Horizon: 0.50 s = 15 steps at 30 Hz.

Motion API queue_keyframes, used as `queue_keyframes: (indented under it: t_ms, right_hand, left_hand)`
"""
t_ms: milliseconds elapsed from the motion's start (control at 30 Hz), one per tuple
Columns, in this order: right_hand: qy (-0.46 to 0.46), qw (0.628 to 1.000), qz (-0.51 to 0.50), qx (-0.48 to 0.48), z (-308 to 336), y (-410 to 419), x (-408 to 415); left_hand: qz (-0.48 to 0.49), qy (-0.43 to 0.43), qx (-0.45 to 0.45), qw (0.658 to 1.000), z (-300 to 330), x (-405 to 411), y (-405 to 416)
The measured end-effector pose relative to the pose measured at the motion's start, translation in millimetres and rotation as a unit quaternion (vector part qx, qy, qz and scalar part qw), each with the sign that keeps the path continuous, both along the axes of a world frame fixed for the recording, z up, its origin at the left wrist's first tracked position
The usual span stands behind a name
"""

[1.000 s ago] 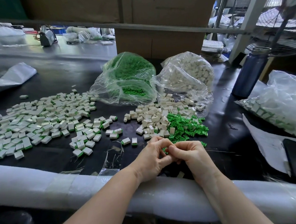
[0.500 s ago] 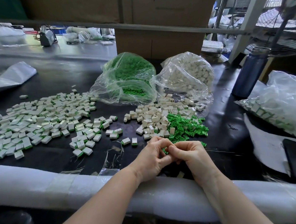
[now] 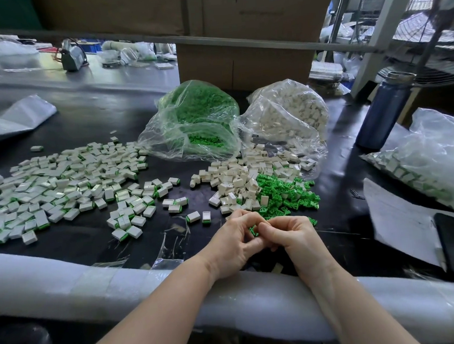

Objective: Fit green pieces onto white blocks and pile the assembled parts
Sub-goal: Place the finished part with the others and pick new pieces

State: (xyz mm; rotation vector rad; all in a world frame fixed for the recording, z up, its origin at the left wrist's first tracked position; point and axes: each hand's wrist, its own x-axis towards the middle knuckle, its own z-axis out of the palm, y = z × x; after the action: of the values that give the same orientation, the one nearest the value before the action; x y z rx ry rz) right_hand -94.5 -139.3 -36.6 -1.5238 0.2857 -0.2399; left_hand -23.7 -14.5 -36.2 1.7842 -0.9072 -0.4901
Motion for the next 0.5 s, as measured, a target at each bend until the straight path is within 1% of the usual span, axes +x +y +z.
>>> queue_keyframes:
  t_ms: [200,333,500]
  right_hand:
    - [-0.002,1.000,0.015,-0.001,0.2,0.1,-0.5]
    - [-0.001,1.000,0.013,0.013,0.3,-0.7,-0.9]
    - [0.001,1.000,0.009,0.009,0.3,-0.6,-0.8]
  left_hand:
    - [0.003,0.004,-0.007,1.000,-0.3,0.8,0.0]
    - [-0.001,0.001,-0.005,1.000,-0.4,0.0,-0.3]
    - [-0.004,0.001,-0.003,1.000,-0.1,-0.4,-0.4]
